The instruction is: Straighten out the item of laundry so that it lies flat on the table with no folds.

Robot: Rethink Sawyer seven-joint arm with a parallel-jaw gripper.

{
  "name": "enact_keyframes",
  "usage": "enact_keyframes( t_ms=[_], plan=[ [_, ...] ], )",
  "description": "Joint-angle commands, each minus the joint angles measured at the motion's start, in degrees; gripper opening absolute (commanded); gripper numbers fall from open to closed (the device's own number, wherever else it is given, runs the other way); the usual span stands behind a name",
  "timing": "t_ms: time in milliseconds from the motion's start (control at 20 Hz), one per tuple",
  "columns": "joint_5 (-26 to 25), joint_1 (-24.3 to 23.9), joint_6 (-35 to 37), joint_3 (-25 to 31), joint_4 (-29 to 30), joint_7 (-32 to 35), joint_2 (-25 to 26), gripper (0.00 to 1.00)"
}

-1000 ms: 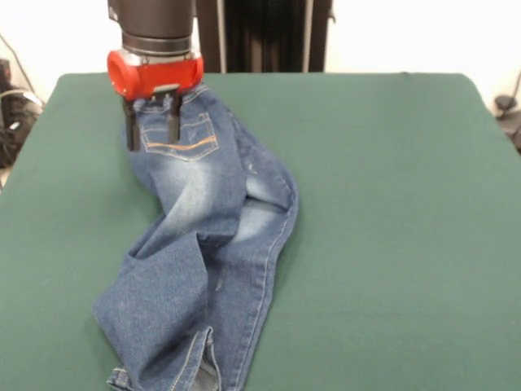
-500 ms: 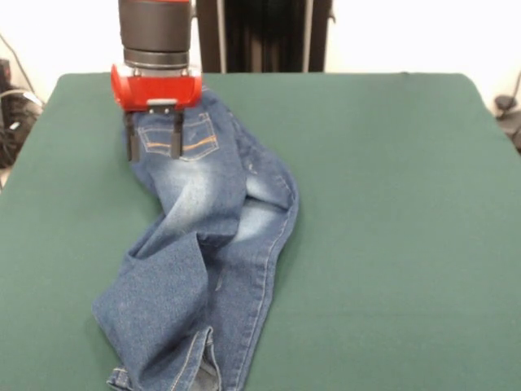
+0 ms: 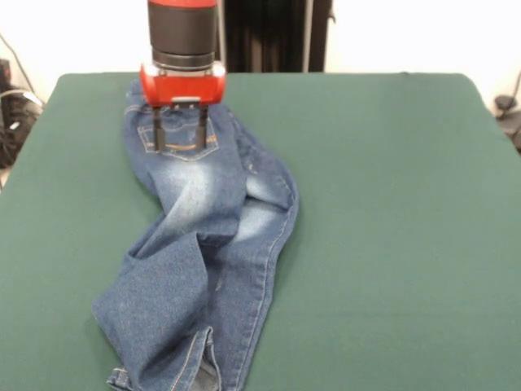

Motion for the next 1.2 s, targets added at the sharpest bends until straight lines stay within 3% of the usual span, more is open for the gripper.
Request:
enact_keyframes(
  t_ms=[50, 850, 1200],
  plan=[
    [5.8, 6.1, 10.5, -3.7, 3.2, 15.9, 1.6, 1.0],
    [1.9, 4.5, 17.5, -6.3, 0.2, 10.1, 2.5, 1.0],
    [-1.2, 1.5, 9.4, -5.6, 1.9, 9.0, 5.6, 1.0]
  ],
)
